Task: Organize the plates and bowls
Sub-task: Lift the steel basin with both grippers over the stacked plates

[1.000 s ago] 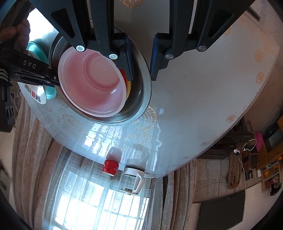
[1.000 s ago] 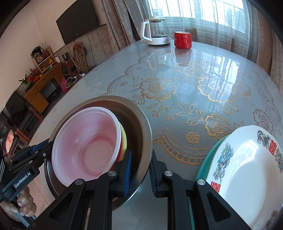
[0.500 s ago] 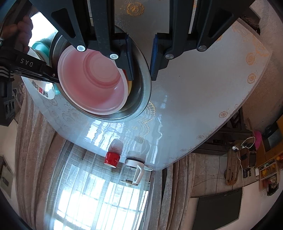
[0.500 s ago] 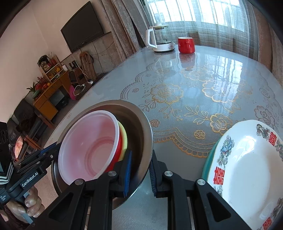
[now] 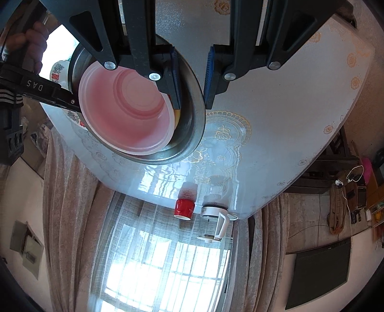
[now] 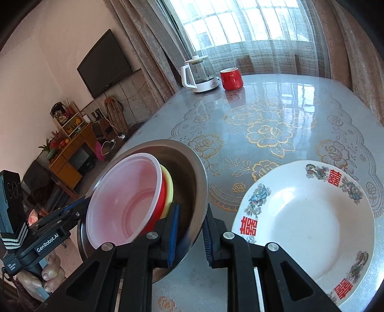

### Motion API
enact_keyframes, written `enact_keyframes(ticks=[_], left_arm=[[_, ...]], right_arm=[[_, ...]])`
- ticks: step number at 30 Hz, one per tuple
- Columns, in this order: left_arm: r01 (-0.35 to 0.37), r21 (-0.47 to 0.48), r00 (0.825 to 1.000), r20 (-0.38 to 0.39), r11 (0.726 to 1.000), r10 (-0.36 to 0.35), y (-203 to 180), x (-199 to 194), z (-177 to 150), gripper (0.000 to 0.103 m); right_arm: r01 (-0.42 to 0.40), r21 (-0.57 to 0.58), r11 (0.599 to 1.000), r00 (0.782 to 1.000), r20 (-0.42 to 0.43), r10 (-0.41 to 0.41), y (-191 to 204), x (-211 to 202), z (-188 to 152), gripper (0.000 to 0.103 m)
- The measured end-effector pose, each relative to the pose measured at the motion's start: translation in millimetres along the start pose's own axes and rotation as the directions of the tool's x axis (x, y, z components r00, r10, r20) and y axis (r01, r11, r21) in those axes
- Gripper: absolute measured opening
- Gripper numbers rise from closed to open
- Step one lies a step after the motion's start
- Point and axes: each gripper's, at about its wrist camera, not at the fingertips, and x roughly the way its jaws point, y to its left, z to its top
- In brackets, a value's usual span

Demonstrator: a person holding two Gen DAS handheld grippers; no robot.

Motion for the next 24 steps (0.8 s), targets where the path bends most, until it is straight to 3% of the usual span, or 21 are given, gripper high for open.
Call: enact_keyframes(ticks=[16,24], left_arm=[[0.175,0.149,0.984,-0.071,0.973,-0.166,-110.2,40.4,19.2,0.018],[0.219,0.170,0.970,-0.145,0.961,-0.195,-143.0,70.6,18.9,0.019]], right_arm=[[0.146,0.183,0.972,0.980,0.108,-0.167,-85.4,-73.3,-9.6,0.020],[0.199,0.272,0.941,0.968,0.093,-0.232,-127.2,-79.2,-15.2,0.020]])
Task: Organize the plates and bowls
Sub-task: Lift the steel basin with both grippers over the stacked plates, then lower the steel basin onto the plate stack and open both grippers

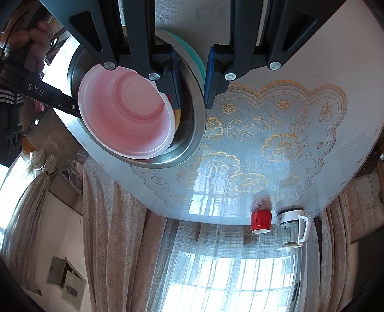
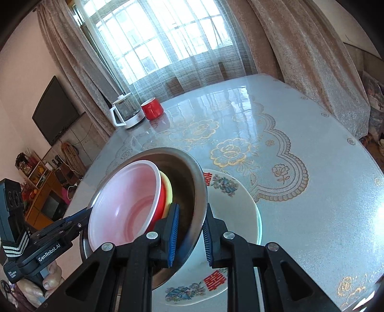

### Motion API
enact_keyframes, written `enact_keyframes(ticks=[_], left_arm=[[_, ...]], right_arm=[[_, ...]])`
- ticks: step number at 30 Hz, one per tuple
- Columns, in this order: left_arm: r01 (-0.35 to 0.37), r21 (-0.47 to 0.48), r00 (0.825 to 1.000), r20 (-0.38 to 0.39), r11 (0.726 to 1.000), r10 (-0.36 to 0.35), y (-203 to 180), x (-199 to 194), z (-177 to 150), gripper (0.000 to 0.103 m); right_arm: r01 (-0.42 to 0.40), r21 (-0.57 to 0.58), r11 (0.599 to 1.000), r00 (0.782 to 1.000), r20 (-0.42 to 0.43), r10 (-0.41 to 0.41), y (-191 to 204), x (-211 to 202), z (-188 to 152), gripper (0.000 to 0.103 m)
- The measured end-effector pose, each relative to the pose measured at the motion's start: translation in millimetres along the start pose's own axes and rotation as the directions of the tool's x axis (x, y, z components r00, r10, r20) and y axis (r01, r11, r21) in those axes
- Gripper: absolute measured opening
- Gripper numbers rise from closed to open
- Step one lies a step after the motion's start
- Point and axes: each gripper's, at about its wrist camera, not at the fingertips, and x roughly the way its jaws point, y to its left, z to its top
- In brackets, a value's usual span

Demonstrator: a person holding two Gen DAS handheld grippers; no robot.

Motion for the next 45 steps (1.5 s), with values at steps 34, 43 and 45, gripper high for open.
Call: enact_keyframes(ticks=[34,43,45], left_arm=[[0.021,0.006,0.996,-0.083,1.000,-0.020,-8.4,29.4,-7.7,0.020],[-0.005,0.029,0.998,-0.065,1.000,0.007,-13.9,25.7,-12.3,0.021],[-0.011,0.032,0.998,-0.061,0.999,0.013,-14.8,24.7,-13.5,0.022]], right_arm=[[-0.021,0.114,0.993,0.999,-0.042,0.026,-39.6,20.1,-15.1,0.022],[-0.015,0.129,0.991,1.000,-0.004,0.016,-42.9,6.0,-17.9,0.025],[-0.006,0.119,0.993,1.000,-0.003,0.007,-41.2,5.9,-20.0,0.024]])
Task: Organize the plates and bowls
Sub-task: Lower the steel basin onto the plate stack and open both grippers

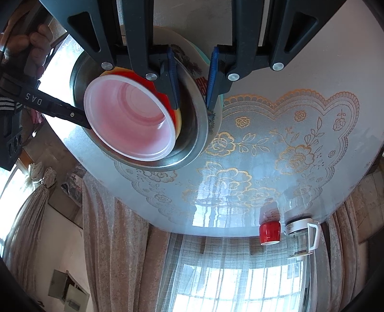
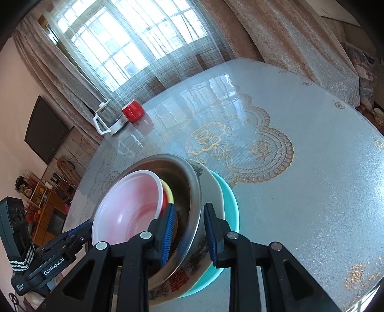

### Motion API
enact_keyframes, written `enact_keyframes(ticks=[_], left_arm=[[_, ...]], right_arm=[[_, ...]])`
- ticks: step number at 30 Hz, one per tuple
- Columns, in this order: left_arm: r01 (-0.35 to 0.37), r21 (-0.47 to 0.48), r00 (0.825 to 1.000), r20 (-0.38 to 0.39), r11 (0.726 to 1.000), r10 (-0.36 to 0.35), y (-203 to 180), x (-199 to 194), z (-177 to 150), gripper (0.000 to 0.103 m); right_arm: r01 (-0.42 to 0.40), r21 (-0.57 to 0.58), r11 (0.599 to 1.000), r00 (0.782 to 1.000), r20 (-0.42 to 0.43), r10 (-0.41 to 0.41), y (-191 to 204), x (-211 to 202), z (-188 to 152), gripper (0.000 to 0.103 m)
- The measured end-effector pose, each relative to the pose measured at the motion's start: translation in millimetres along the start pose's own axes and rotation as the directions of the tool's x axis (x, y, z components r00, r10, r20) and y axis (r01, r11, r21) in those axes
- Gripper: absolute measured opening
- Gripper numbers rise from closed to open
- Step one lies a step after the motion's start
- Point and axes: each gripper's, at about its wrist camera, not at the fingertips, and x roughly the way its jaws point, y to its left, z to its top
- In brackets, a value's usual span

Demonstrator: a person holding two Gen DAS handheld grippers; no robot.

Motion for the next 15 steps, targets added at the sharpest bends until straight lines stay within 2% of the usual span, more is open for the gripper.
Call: enact_keyframes(ticks=[3,15], left_arm=[[-0.017,0.009,1.000,0.009,1.000,0.017,-2.2,-1.1,-0.6,0.022],[-0.046,0.036,0.999,0.028,0.998,0.045,-6.6,-6.8,-5.0,0.023]], right_arm=[[0.009,-0.018,1.000,1.000,0.011,-0.009,4.3,0.6,-0.6,0.018],[0.009,0.007,1.000,1.000,0.006,-0.009,2.2,1.3,-1.9,0.019]])
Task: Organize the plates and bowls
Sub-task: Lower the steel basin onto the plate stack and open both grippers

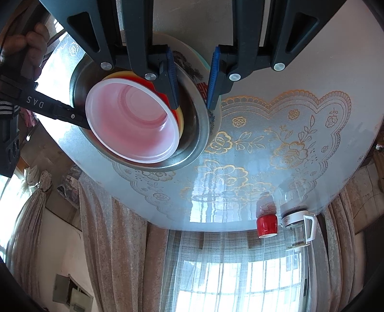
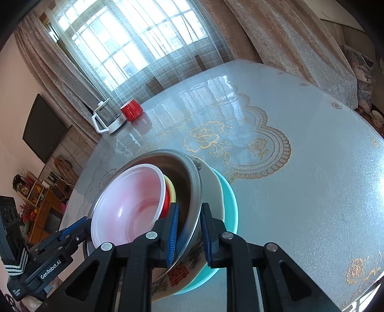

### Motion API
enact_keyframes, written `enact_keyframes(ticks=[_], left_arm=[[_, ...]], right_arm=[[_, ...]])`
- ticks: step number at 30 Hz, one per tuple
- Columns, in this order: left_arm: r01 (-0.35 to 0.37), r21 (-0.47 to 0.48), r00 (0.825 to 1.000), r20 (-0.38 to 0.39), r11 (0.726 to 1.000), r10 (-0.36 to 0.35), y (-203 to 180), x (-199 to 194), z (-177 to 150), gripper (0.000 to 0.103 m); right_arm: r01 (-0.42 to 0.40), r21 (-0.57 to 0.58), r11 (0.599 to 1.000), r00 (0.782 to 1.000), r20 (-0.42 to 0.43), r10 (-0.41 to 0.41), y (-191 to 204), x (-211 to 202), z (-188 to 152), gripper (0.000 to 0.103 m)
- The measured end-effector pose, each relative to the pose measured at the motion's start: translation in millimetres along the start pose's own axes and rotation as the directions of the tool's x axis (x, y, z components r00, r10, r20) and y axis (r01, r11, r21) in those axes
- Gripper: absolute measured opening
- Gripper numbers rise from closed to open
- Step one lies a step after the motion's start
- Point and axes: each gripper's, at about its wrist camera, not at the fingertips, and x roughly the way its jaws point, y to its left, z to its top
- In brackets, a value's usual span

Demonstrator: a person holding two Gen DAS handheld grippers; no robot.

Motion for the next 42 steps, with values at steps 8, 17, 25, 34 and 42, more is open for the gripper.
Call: enact_keyframes(ticks=[8,17,25,34,42], left_arm=[[0.001,0.000,1.000,0.005,1.000,-0.001,-0.2,-3.7,-2.3,0.023],[-0.006,-0.009,1.000,0.019,1.000,0.006,-0.9,-11.2,-5.5,0.023],[-0.010,-0.008,0.999,0.030,1.000,0.010,-1.1,-18.7,-6.9,0.023],[-0.013,-0.025,0.999,0.032,1.000,0.014,2.6,-22.9,-10.8,0.023],[0.005,-0.038,0.999,0.032,0.999,-0.004,6.8,-24.9,-12.3,0.029]], right_arm=[[0.000,0.001,1.000,1.000,0.004,0.000,0.7,-1.8,-1.8,0.019],[-0.014,0.007,1.000,1.000,0.005,0.014,1.5,-8.4,-5.4,0.022],[0.012,-0.027,1.000,1.000,0.022,-0.012,8.4,-12.1,-10.1,0.022],[0.030,-0.035,0.999,0.999,0.026,-0.029,11.8,-10.6,-11.6,0.019],[0.022,-0.031,0.999,1.000,0.020,-0.022,10.3,-12.6,-13.4,0.021]])
